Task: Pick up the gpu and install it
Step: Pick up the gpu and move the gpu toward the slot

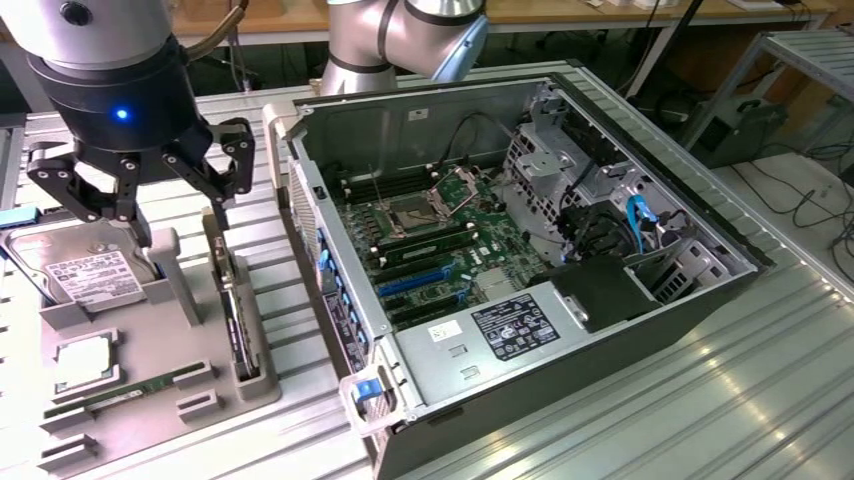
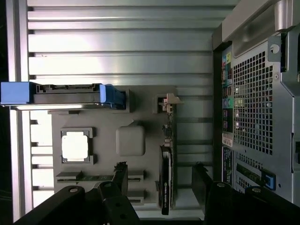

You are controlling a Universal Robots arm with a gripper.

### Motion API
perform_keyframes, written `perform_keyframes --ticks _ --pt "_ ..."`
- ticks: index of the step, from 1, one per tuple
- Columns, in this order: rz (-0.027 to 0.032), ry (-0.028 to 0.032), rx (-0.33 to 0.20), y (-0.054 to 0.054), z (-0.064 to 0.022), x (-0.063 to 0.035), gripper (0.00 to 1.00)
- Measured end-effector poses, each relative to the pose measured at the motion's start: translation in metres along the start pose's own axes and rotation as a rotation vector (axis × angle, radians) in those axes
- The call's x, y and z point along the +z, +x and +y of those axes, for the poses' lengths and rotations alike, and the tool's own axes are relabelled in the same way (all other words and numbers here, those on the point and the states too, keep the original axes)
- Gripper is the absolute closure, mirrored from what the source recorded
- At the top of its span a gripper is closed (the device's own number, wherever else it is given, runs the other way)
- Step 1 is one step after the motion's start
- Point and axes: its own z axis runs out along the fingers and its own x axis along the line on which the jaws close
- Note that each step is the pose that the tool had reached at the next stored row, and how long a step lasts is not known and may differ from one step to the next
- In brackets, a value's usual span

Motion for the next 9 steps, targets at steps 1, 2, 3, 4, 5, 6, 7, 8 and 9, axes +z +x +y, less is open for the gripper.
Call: perform_keyframes --ticks 1,2,3,4,5,6,7,8,9 --pt "-0.0015 -0.0004 0.0 0.0 -0.0001 0.0004 0.34" --pt "-0.0033 -0.0009 0.0 0.0 -0.0003 0.0009 0.34" --pt "-0.005 -0.0017 0.0 0.0 -0.0011 0.0016 0.34" --pt "-0.0057 -0.0025 0.0 0.0 -0.0021 0.0019 0.34" --pt "-0.0059 -0.003 0.0 0.0 -0.0032 0.0021 0.34" --pt "-0.0059 -0.0034 0.0 -0.0001 -0.0044 0.0023 0.34" --pt "-0.0059 -0.0036 0.0 -0.0001 -0.0056 0.0024 0.34" --pt "-0.0061 -0.0038 -0.001 -0.0001 -0.0066 0.0027 0.34" --pt "-0.0061 -0.0039 -0.001 -0.0001 -0.0075 0.0029 0.34"
